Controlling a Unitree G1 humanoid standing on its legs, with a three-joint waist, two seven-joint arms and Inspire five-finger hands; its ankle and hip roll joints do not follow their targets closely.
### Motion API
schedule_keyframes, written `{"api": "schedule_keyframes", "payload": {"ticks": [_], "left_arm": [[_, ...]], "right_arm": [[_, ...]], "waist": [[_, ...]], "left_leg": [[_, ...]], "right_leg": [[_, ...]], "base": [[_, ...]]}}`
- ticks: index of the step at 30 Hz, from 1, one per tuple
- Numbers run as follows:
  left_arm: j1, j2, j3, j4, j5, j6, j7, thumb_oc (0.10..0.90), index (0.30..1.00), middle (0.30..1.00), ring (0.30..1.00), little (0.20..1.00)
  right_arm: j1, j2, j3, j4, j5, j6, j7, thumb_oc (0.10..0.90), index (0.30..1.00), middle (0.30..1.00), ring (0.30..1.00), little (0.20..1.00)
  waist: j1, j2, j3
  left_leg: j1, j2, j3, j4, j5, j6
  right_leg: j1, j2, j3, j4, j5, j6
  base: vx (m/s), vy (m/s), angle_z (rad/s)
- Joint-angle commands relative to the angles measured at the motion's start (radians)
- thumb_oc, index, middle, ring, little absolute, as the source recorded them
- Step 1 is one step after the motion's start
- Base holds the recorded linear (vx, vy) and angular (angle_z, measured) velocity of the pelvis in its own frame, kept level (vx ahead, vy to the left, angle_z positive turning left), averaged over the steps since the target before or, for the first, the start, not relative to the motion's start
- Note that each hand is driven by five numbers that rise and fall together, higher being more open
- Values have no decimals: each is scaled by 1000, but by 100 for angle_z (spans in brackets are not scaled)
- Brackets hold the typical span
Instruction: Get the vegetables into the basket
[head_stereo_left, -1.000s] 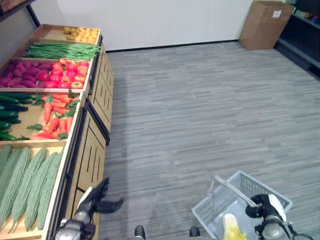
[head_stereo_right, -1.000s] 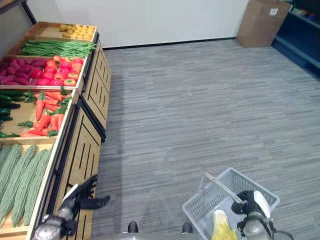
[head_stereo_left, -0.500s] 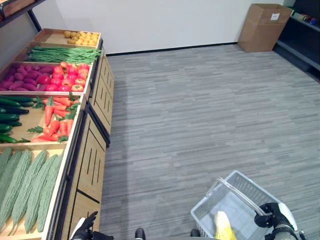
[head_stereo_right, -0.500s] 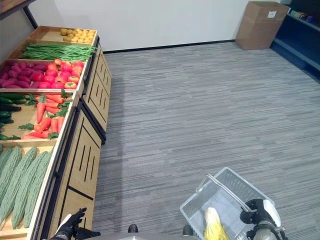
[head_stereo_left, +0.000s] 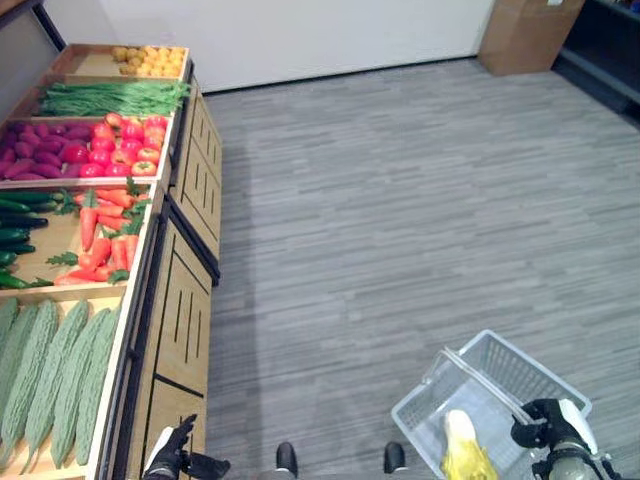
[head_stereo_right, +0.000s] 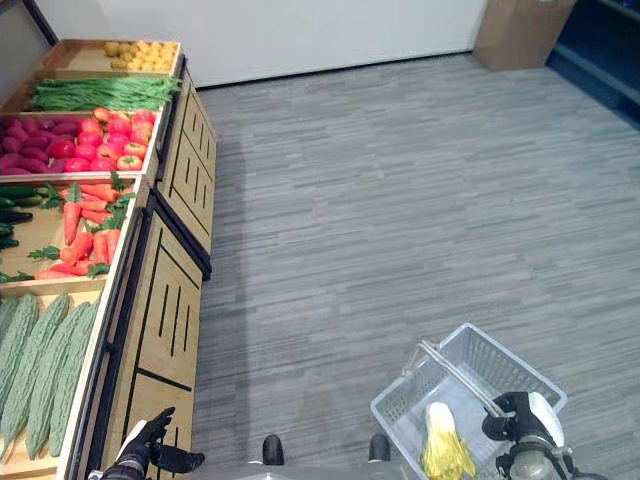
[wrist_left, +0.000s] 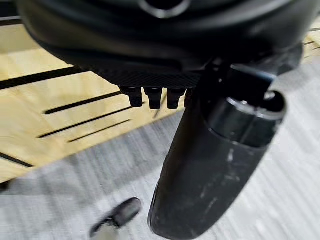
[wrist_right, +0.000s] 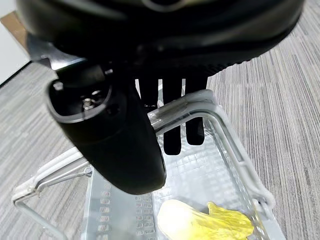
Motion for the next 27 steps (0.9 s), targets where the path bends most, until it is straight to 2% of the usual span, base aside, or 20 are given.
{"api": "schedule_keyframes", "payload": {"ticks": [1,3,4,5,7,10,11,15,16,17,18,20,22,23,24,27], "left_arm": [[-51,67,29,-13,22,-22,41,900,1000,1000,1000,1000],[-60,62,13,-16,25,-22,42,900,1000,1000,1000,1000],[-61,62,12,-15,25,-23,42,900,1000,1000,1000,1000],[-71,57,-3,-1,25,-23,46,900,1000,1000,1000,1000],[-69,54,-2,1,23,-22,54,900,1000,1000,1000,1000],[-67,55,2,30,37,-18,73,900,1000,1000,1000,1000],[-64,59,5,32,45,-12,77,900,1000,1000,1000,1000],[-37,68,18,15,53,-17,74,900,1000,1000,1000,1000],[-41,82,21,15,60,-18,74,900,1000,1000,1000,1000],[-47,93,23,-2,58,-20,77,900,1000,1000,1000,1000],[-55,98,24,-3,52,-20,78,900,1000,1000,1000,1000],[-71,110,23,-13,50,-17,81,900,1000,1000,1000,1000],[-77,114,23,-15,55,-15,92,900,1000,1000,1000,1000],[-77,114,23,-15,55,-15,92,900,1000,1000,1000,1000],[-78,112,29,-9,48,-12,98,900,1000,1000,1000,1000],[-74,103,32,2,54,-8,93,900,1000,1000,1000,1000]], "right_arm": [[-80,-95,-37,-70,6,-58,-76,400,300,300,300,300],[-70,-106,-47,-77,12,-60,-80,400,300,300,300,300],[-70,-106,-47,-77,12,-60,-80,400,300,300,300,300],[-77,-114,-52,-60,19,-56,-86,400,300,300,300,300],[-74,-113,-63,-58,31,-59,-93,400,300,300,300,300],[-70,-99,-67,-56,41,-60,-111,400,300,300,300,300],[-71,-92,-61,-60,39,-59,-107,400,300,300,300,300],[-58,-68,-65,-59,34,-54,-97,400,300,300,300,300],[-59,-53,-73,-61,38,-49,-95,400,300,300,300,300],[-67,-43,-78,-53,45,-46,-96,400,300,300,300,300],[-75,-38,-74,-43,49,-45,-97,400,300,300,300,300],[-97,-21,-63,-40,57,-42,-95,400,300,300,300,300],[-126,-7,-49,-45,59,-40,-99,400,300,300,300,300],[-127,-7,-49,-45,59,-41,-99,400,300,300,300,300],[-144,4,-39,-58,64,-43,-102,400,300,300,300,300],[-151,15,-29,-49,63,-44,-95,400,300,300,300,300]], "waist": [[20,-81,31],[25,-85,52],[22,-84,52],[33,-86,62],[36,-85,57],[56,-80,42],[61,-81,37],[65,-95,4],[69,-116,-3],[74,-134,-8],[76,-141,-11],[79,-157,-14],[85,-157,-5],[86,-158,-4],[84,-138,14],[68,-122,32]], "left_leg": [[-22,44,-80,161,-44,-43],[-83,28,-116,271,-27,-50],[-88,28,-119,277,-29,-50],[-124,-7,-160,290,-14,-47],[-165,-16,-164,220,-11,-35],[-211,13,-125,32,85,-42],[-207,15,-122,27,95,-43],[-183,-11,-107,50,68,-17],[-191,-35,-86,88,35,3],[-211,-63,-72,132,4,20],[-222,-71,-67,147,-8,26],[-223,-98,-57,159,-43,50],[-204,-108,-43,146,-60,70],[-203,-108,-41,146,-60,71],[-167,-112,-36,131,-74,89],[-94,-123,-36,110,-103,106]], "right_leg": [[-15,-16,5,136,-44,7],[4,-15,-6,128,-53,-7],[4,-15,-9,128,-53,-7],[20,-16,-14,126,-63,-10],[37,-21,-22,116,-73,-5],[95,-14,-12,94,-95,11],[108,-13,-3,93,-103,17],[138,-51,22,93,-117,40],[138,-87,32,101,-101,63],[127,-120,41,112,-54,83],[117,-131,46,117,-31,90],[80,-157,58,178,56,109],[26,-175,56,270,137,117],[24,-175,59,272,137,117],[-20,-174,42,389,163,110],[-86,-153,29,452,154,97]], "base": [[4,-199,11],[12,-132,22],[70,-69,31],[109,-20,22],[178,32,19],[326,133,30],[344,176,11],[262,229,-49],[301,408,-39],[251,363,-10],[213,341,1],[149,266,-9],[72,177,-14],[104,260,-20],[136,264,-14],[193,235,-9]]}}
